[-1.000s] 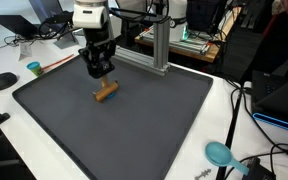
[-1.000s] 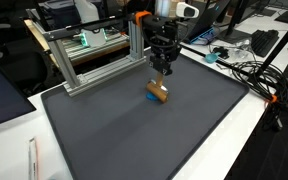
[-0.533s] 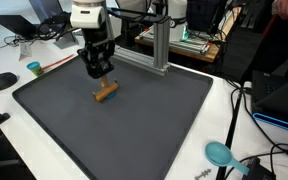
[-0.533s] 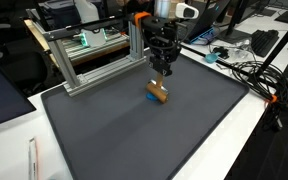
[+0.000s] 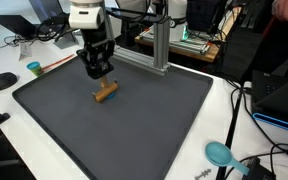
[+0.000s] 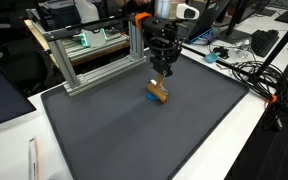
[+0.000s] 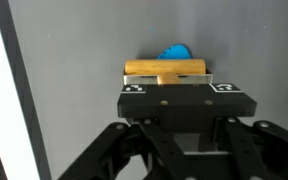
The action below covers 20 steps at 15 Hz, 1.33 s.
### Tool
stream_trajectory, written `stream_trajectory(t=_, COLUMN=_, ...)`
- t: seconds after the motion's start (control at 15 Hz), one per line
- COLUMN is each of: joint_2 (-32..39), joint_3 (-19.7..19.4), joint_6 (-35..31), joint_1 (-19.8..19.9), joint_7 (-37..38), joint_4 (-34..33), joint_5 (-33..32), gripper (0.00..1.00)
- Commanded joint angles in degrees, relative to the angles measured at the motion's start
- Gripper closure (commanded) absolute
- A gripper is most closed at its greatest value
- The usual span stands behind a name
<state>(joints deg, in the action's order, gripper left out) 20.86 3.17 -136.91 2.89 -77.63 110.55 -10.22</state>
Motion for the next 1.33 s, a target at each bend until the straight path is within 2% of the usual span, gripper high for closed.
stream_trajectory(t=0.0, joint_2=4.0, joint_3=1.1, joint_6=-0.8, joint_1=1.0, joint_7=-2.3, joint_4=-1.5, joint_5=2.2, gripper=0.78)
stream_trajectory(t=0.53, joint_2=4.0, joint_3=1.9, joint_6=-1.3, joint_1=1.4, joint_7=-3.9, joint_4=-1.5, joint_5=3.8, gripper=0.78)
stream_trajectory(t=1.27, joint_2=4.0, joint_3=-0.8, joint_6=1.0, joint_1=0.4, joint_7=-0.6, joint_4=-1.0, joint_5=-0.1, gripper=0.78)
